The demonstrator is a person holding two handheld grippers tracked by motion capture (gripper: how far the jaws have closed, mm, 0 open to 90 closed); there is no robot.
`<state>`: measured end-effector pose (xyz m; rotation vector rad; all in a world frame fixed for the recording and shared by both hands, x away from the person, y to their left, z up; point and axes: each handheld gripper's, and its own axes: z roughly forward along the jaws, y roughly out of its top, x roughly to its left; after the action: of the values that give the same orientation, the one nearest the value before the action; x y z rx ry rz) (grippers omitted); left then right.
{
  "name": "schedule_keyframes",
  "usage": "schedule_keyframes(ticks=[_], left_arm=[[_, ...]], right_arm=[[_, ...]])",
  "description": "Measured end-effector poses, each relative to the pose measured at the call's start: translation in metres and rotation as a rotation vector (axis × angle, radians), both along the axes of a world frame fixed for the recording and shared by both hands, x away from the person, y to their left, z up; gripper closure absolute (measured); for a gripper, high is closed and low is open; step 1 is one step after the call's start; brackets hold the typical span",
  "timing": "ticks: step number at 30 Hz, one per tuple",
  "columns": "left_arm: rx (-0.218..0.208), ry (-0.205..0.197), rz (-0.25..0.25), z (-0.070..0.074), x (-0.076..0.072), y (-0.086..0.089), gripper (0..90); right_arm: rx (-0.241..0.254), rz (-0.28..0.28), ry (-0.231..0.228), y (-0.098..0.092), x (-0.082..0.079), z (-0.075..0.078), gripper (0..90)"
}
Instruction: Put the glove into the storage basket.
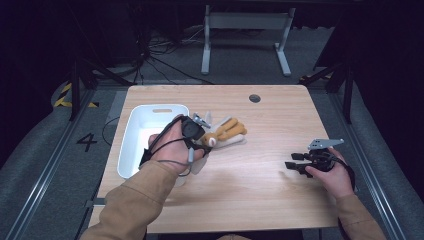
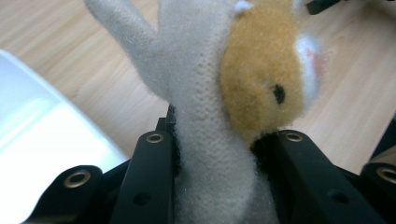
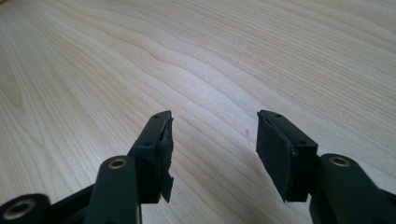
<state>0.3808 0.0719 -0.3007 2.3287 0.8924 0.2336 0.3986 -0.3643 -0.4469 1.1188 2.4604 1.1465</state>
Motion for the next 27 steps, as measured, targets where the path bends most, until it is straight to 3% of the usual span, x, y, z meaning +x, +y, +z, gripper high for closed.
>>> schedule_keyframes(ticks=[5,7,8,18,27], left_arm=[[-0.018,-0.004,0.060,0.005,0.005,0.018,69.8],[-0.023,0.002,0.086,0.005,0.008,0.026,69.7],[-0.015,0.022,0.122,0.004,0.011,0.032,69.7],[-0.023,0.033,0.215,0.002,0.019,0.055,69.6],[-0.042,0.057,0.333,-0.001,0.028,0.077,69.6]], right_arm=[[0.002,-0.005,0.010,-0.002,0.000,-0.002,46.7],[0.002,-0.006,0.012,-0.002,-0.001,-0.002,46.7],[0.002,-0.006,0.011,-0.003,-0.001,-0.003,46.7],[0.002,0.009,0.019,0.000,-0.001,-0.005,46.8],[0.008,-0.008,0.019,-0.007,-0.005,-0.004,46.7]])
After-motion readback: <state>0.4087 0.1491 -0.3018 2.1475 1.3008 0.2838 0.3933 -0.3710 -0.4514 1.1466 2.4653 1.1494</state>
